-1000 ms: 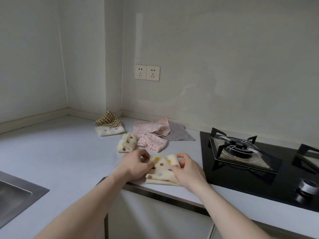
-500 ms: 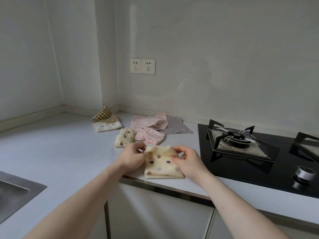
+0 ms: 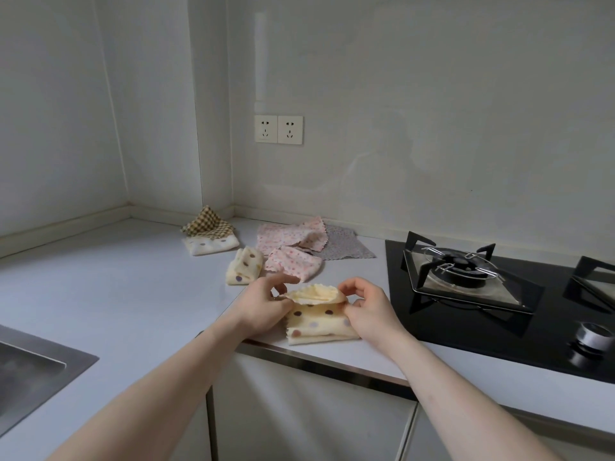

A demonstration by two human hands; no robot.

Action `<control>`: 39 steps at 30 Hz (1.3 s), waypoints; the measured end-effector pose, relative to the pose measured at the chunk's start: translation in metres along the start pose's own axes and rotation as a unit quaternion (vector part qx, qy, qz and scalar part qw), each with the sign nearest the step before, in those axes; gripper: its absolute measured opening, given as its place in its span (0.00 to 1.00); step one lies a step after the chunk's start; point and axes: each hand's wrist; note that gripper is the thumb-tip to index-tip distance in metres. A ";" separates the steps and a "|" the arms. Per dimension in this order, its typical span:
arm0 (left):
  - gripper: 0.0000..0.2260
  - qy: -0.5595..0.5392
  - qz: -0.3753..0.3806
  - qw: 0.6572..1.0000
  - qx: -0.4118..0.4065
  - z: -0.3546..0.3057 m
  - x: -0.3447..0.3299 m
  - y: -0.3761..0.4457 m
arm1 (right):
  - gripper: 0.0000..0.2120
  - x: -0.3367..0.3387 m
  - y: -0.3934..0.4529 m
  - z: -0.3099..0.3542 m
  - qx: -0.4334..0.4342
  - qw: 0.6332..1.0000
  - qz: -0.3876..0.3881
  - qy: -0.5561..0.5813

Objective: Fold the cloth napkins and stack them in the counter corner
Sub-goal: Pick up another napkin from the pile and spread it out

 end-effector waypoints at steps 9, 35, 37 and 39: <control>0.08 -0.040 -0.093 0.993 -0.053 -0.007 0.002 -0.006 | 0.11 0.002 0.001 0.002 -0.018 1.000 -0.024 0.003; 0.06 0.061 -0.086 0.994 0.009 0.003 -0.005 0.001 | 0.08 -0.009 -0.001 -0.004 0.046 0.962 -0.069 -0.260; 0.12 0.046 -0.076 0.996 0.028 0.003 -0.004 0.002 | 0.07 -0.008 -0.001 -0.004 0.040 0.960 -0.068 -0.268; 0.17 0.037 -0.076 0.995 0.046 0.003 -0.005 0.003 | 0.10 -0.008 -0.001 -0.004 0.032 0.958 -0.059 -0.278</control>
Point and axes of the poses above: each hand's wrist, its own y-axis towards the middle knuckle, its own x-axis out of the back of the hand, z = x × y, and after that the axes turned 2 degrees about -y, right-handed
